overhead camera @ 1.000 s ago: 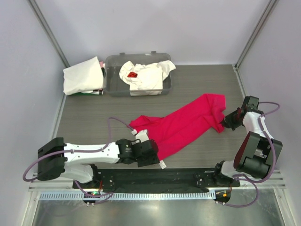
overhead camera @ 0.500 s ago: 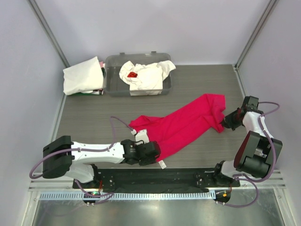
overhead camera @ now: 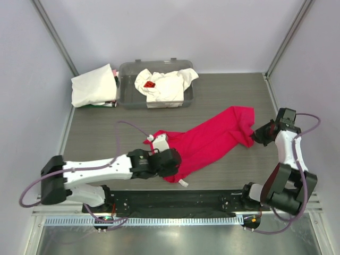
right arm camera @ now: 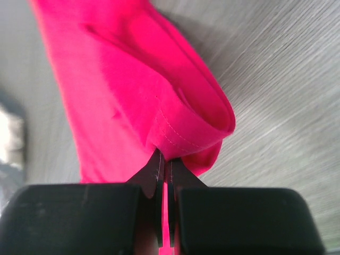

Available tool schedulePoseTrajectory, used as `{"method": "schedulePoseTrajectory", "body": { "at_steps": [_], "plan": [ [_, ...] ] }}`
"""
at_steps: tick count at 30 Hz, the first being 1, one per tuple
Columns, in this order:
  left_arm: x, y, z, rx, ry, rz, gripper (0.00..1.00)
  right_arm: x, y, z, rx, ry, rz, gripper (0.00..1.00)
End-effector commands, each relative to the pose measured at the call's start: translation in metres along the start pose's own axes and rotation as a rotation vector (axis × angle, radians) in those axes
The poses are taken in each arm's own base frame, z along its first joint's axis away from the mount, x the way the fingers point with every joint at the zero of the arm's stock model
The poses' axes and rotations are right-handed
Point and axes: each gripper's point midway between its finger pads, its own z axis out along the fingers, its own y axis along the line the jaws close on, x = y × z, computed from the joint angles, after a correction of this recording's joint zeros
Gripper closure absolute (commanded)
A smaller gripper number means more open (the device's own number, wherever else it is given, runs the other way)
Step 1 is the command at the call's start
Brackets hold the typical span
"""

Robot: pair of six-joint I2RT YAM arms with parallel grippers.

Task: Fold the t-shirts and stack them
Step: Fold the tshirt

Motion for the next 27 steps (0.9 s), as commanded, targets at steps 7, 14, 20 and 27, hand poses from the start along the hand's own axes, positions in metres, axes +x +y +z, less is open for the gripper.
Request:
{"method": "schedulePoseTrajectory", "body": {
  "at_steps": [7,14,20,27],
  "plan": [
    [-0.163,0.003,-0.184,0.132,-0.404,-0.061,1.0,-0.033,0.061,-0.131,-0.168,-0.226,-0.043,0.99],
    [-0.215,0.021,-0.281,0.131,-0.587,-0.047,1.0,-0.046,0.091,-0.204,-0.255,-0.349,-0.061,0.99],
    [-0.224,0.052,-0.317,0.139,-0.671,-0.085,1.0,-0.053,0.102,-0.243,-0.272,-0.424,-0.084,0.99],
    [-0.22,0.056,-0.29,0.095,-0.684,-0.046,1.0,-0.046,0.12,-0.205,-0.327,-0.287,-0.129,0.99]
  ]
}}
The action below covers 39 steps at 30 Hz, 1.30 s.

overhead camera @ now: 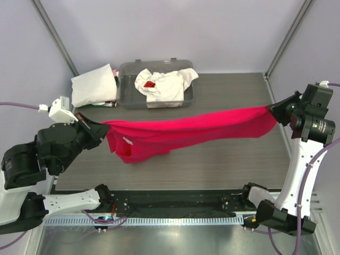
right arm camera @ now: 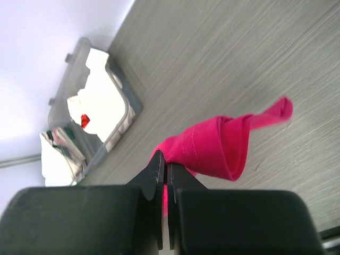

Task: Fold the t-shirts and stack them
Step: Fold the tshirt

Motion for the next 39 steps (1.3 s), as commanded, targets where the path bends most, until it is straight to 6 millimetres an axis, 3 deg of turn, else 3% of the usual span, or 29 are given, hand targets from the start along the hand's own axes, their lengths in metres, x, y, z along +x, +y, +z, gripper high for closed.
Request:
{"method": "schedulePoseTrajectory", "body": {
  "at_steps": [1,4,8,9,13,14,15,16,17,18,19,20,21,22,23,24,25,26,28,29,30,31,33,34,35,37,38,39],
  "plan": [
    [0.001,0.003,0.018,-0.066,-0.05,0.08,1.0,0.004,0.012,0.027,-0.056,0.067,-0.03,0.99],
    [0.008,-0.006,0.036,-0.096,-0.049,0.142,1.0,0.005,0.021,0.043,-0.07,0.104,-0.057,0.99],
    [0.016,-0.015,0.067,-0.135,-0.015,0.236,1.0,0.013,0.023,0.088,-0.033,0.202,-0.094,0.99],
    [0.024,-0.027,0.076,-0.086,0.04,0.224,1.0,0.016,0.022,0.097,-0.021,0.221,-0.099,0.99],
    [0.016,-0.008,0.141,-0.149,0.129,0.178,1.0,0.026,0.027,0.137,0.003,0.31,-0.106,0.99],
    [0.007,-0.008,0.151,-0.14,0.132,0.161,1.0,0.02,0.04,0.142,-0.023,0.305,-0.109,0.99],
    [-0.004,-0.008,0.163,-0.129,0.123,0.159,1.0,0.023,0.042,0.159,-0.015,0.343,-0.094,0.99],
    [-0.009,0.005,0.188,-0.157,0.16,0.124,1.0,0.007,0.061,0.157,-0.054,0.322,-0.095,0.99],
    [-0.038,-0.007,0.19,-0.127,0.102,0.109,1.0,-0.001,0.072,0.159,-0.072,0.319,-0.091,0.99],
    [-0.049,-0.007,0.198,-0.132,0.093,0.128,1.0,-0.011,0.084,0.159,-0.089,0.31,-0.084,0.99],
    [-0.071,-0.01,0.199,-0.138,0.054,0.123,1.0,-0.007,0.08,0.175,-0.046,0.363,-0.063,0.99],
    [-0.074,-0.008,0.223,-0.155,0.084,0.126,1.0,-0.04,0.118,0.153,-0.142,0.272,-0.082,0.99],
    [-0.116,-0.032,0.202,-0.099,-0.006,0.118,1.0,-0.044,0.124,0.148,-0.142,0.289,-0.045,0.99],
    [-0.126,-0.043,0.199,-0.059,-0.013,0.105,1.0,-0.061,0.146,0.137,-0.214,0.246,-0.042,0.99],
    [-0.136,-0.047,0.199,-0.047,-0.027,0.093,1.0,-0.063,0.151,0.13,-0.236,0.251,-0.023,0.99],
    [-0.154,-0.061,0.187,0.013,-0.069,0.083,1.0,-0.064,0.154,0.123,-0.254,0.249,-0.015,0.99],
    [-0.158,-0.064,0.182,0.029,-0.078,0.053,1.0,-0.063,0.154,0.119,-0.259,0.249,-0.018,0.99],
    [-0.156,-0.069,0.178,0.066,-0.058,0.045,1.0,-0.058,0.149,0.105,-0.255,0.253,-0.022,0.99],
    [-0.145,-0.065,0.168,0.087,-0.046,0.037,1.0,-0.056,0.143,0.095,-0.268,0.222,-0.051,0.99],
    [-0.139,-0.064,0.166,0.102,-0.038,0.032,1.0,-0.041,0.126,0.09,-0.237,0.244,-0.047,0.99],
    [-0.144,-0.077,0.137,0.176,-0.092,0.042,1.0,-0.039,0.121,0.086,-0.242,0.228,-0.06,0.99],
    [-0.115,-0.055,0.156,0.126,-0.006,0.026,1.0,-0.033,0.11,0.086,-0.223,0.233,-0.063,0.99],
    [-0.09,-0.047,0.151,0.142,0.053,0.022,1.0,-0.006,0.078,0.084,-0.169,0.271,-0.084,0.99],
    [-0.063,-0.031,0.143,0.127,0.098,0.011,1.0,0.003,0.066,0.086,-0.15,0.281,-0.09,0.99],
    [-0.044,-0.019,0.141,0.117,0.133,0.0,1.0,0.028,0.037,0.095,-0.081,0.339,-0.083,0.99],
    [-0.021,-0.003,0.132,0.11,0.13,-0.036,1.0,0.041,0.014,0.084,-0.049,0.299,-0.104,0.99],
    [0.016,0.025,0.125,0.067,0.175,-0.064,1.0,0.069,-0.021,0.093,0.021,0.356,-0.078,0.99],
    [0.03,0.035,0.118,0.05,0.181,-0.104,1.0,0.081,-0.037,0.093,0.05,0.363,-0.065,0.99]
  ]
}}
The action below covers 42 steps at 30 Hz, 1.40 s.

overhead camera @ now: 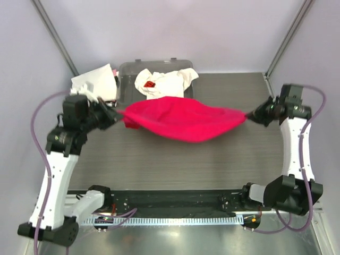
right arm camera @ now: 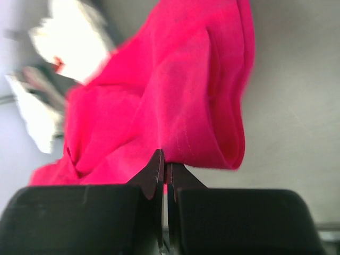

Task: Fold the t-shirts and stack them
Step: Fold the tshirt

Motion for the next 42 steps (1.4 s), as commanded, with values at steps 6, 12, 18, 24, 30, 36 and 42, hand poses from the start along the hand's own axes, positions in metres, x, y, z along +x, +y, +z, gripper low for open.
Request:
{"method": "schedulePoseTrajectory", "body": {
  "at_steps": [6,12,18,24,30,36,42],
  "plan": [
    [0.16,0.107,-0.021,-0.128,0.177,-0.257,1.0,0.098,-0.146,0.033,0.248,0.034,0.122,0.99],
    [0.204,0.14,-0.046,-0.22,0.193,-0.377,0.98,0.117,-0.176,0.032,0.319,-0.017,0.19,0.99],
    [0.223,0.148,-0.064,-0.264,0.239,-0.415,0.82,0.13,-0.184,0.025,0.335,-0.037,0.256,0.93],
    [0.23,0.136,-0.103,-0.212,0.228,-0.443,0.48,0.145,-0.196,0.014,0.387,-0.037,0.236,0.17],
    [0.225,0.14,-0.105,-0.261,0.25,-0.363,0.43,0.128,-0.176,0.001,0.359,-0.07,0.197,0.04],
    [0.204,0.134,-0.064,-0.223,0.217,-0.342,0.5,0.105,-0.108,0.005,0.101,-0.033,0.11,0.03],
    [0.203,0.147,-0.01,-0.26,0.263,-0.334,0.5,0.117,-0.06,0.038,-0.02,0.092,-0.029,0.02]
  ]
}}
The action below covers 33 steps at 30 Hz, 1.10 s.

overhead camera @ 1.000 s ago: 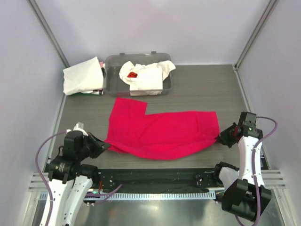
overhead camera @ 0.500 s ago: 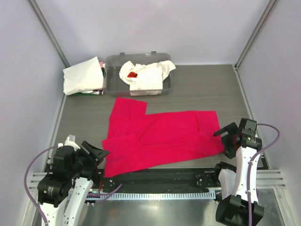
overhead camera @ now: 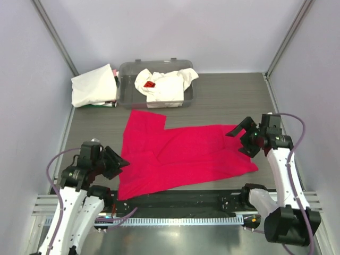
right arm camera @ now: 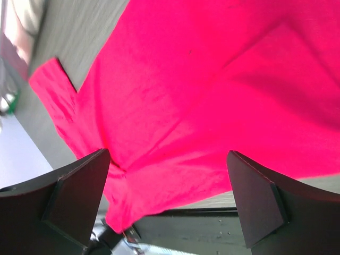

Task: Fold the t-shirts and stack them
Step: Fold the tshirt

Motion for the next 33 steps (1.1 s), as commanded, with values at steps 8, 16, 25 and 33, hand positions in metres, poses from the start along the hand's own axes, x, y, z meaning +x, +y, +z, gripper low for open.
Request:
{"method": "schedulePoseTrajectory", "body": {
  "at_steps": [8,16,25,33],
  "plan": [
    [-0.036,-0.021,0.081,-0.037,0.001,0.064,0.53,-0.011,0.022,0.081,0.021,0.105,-0.114,0.02],
    [-0.042,-0.011,0.143,-0.166,0.06,0.121,0.54,-0.026,0.006,0.137,0.139,0.148,-0.141,0.03],
    [-0.067,-0.005,0.195,-0.295,0.069,0.196,0.56,-0.065,-0.019,0.177,0.286,0.115,-0.166,0.02],
    [-0.076,-0.034,0.178,-0.257,0.05,0.242,0.56,-0.109,-0.016,0.16,0.391,-0.008,-0.247,0.01]
  ]
}}
